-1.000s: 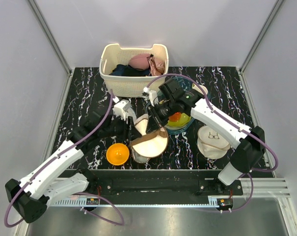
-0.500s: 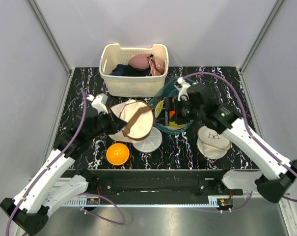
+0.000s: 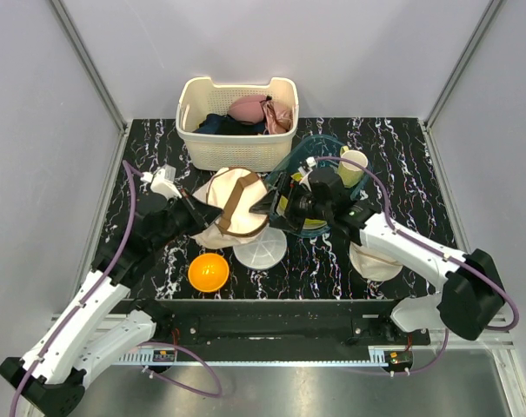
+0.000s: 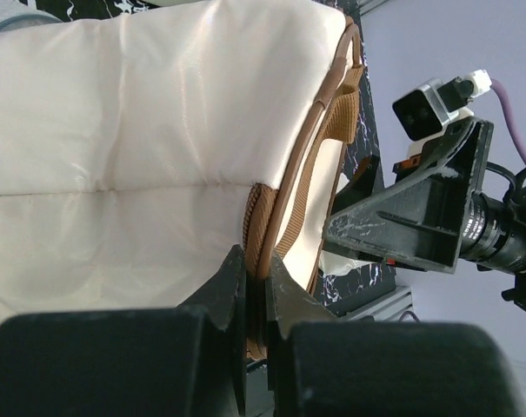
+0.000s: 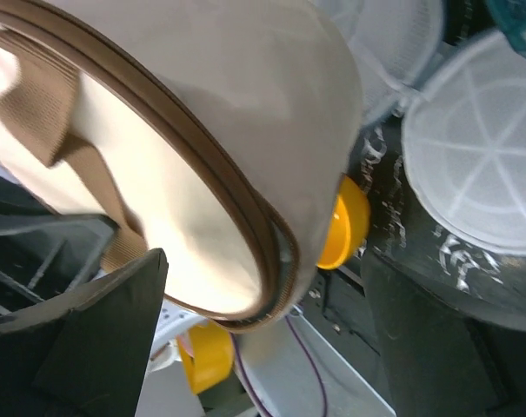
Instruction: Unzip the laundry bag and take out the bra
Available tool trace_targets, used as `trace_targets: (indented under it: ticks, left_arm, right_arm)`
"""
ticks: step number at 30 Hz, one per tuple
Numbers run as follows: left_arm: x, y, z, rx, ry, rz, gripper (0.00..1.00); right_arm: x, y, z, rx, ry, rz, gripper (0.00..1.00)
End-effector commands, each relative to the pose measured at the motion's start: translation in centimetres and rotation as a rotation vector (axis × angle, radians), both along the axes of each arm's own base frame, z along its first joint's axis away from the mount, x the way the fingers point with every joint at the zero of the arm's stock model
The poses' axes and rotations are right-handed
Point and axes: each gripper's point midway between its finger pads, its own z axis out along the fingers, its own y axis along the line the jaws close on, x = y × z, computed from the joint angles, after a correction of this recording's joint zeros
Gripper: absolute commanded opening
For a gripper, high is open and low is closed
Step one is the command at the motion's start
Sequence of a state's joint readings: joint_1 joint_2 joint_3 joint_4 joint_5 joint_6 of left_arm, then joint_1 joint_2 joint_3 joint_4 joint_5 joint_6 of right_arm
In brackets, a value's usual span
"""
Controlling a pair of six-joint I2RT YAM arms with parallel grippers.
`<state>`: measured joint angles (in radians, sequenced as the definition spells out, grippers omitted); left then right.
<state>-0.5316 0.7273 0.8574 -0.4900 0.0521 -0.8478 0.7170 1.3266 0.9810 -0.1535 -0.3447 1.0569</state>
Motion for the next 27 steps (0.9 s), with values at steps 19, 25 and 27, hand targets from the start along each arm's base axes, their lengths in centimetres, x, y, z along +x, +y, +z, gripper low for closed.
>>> trace_targets:
  ticks: [19, 25, 27]
  left_arm:
    - [-0.8, 3.0, 0.1, 0.318, -0.164, -0.077, 0.84]
    - [-4.1, 0.7, -0.7, 0.278, -0.232, -0.318, 0.72]
    - [-4.1, 0.3, -1.0, 0.266, -0.237, -0.335, 0.69]
  right_arm:
    - [4.6, 2.1, 5.8, 0.254, -0.012, -0.039, 0.00]
    - [6.0, 1.5, 6.4, 0.320, 0.014, -0.037, 0.00]
    - [6.2, 1.6, 6.6, 0.323, 0.011, -0.033, 0.00]
